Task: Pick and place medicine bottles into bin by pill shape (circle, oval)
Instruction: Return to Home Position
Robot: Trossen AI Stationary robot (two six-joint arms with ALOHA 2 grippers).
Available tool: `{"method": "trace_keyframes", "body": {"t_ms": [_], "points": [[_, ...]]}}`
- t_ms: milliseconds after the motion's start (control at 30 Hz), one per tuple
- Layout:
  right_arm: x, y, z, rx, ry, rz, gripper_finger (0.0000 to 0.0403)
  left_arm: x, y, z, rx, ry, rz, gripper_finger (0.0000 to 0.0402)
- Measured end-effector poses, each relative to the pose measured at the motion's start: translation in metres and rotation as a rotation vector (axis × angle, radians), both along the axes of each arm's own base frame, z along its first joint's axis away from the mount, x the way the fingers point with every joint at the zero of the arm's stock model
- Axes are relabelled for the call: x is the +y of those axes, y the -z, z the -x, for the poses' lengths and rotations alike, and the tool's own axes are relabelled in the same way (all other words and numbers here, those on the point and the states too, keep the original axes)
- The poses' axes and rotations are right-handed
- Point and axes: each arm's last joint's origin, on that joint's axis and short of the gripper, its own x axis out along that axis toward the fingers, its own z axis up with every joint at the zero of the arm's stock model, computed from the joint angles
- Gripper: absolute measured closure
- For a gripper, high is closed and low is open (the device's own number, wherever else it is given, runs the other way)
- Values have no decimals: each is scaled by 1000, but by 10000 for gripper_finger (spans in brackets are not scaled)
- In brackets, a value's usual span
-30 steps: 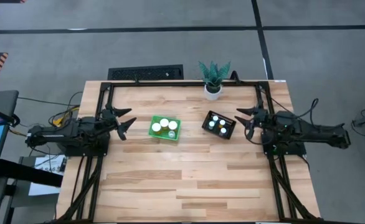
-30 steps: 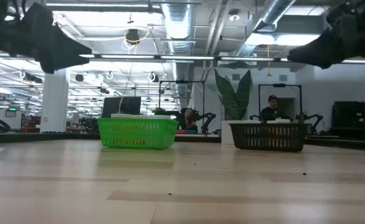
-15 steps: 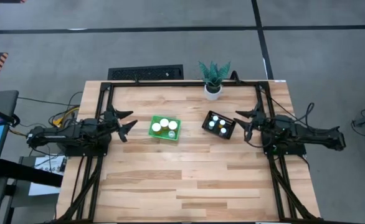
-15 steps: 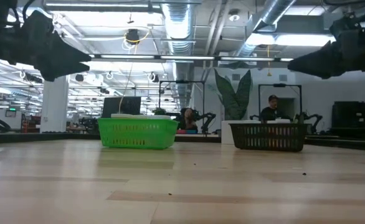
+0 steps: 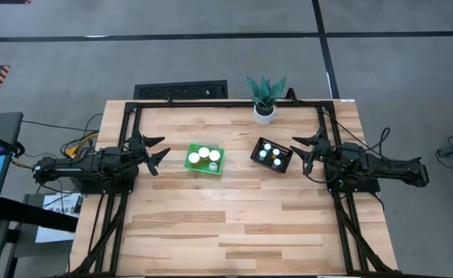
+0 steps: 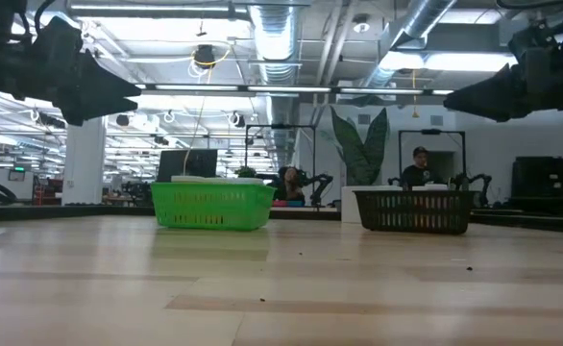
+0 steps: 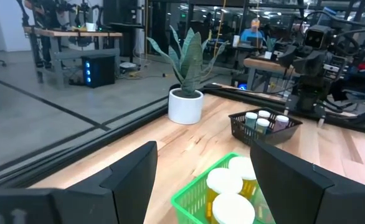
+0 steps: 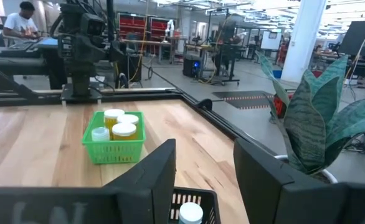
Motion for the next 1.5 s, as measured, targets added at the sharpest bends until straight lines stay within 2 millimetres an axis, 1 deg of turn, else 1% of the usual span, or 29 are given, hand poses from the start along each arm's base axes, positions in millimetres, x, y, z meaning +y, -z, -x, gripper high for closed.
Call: {"method": "trace_keyframes", "body": {"t_ms": [1033, 1500], "points": [[0, 1, 0, 4, 0, -1, 228, 0, 0, 0, 3, 0, 0, 150], [0, 1, 0, 4, 0, -1, 233, 0, 0, 0, 3, 0, 0, 150]]}}
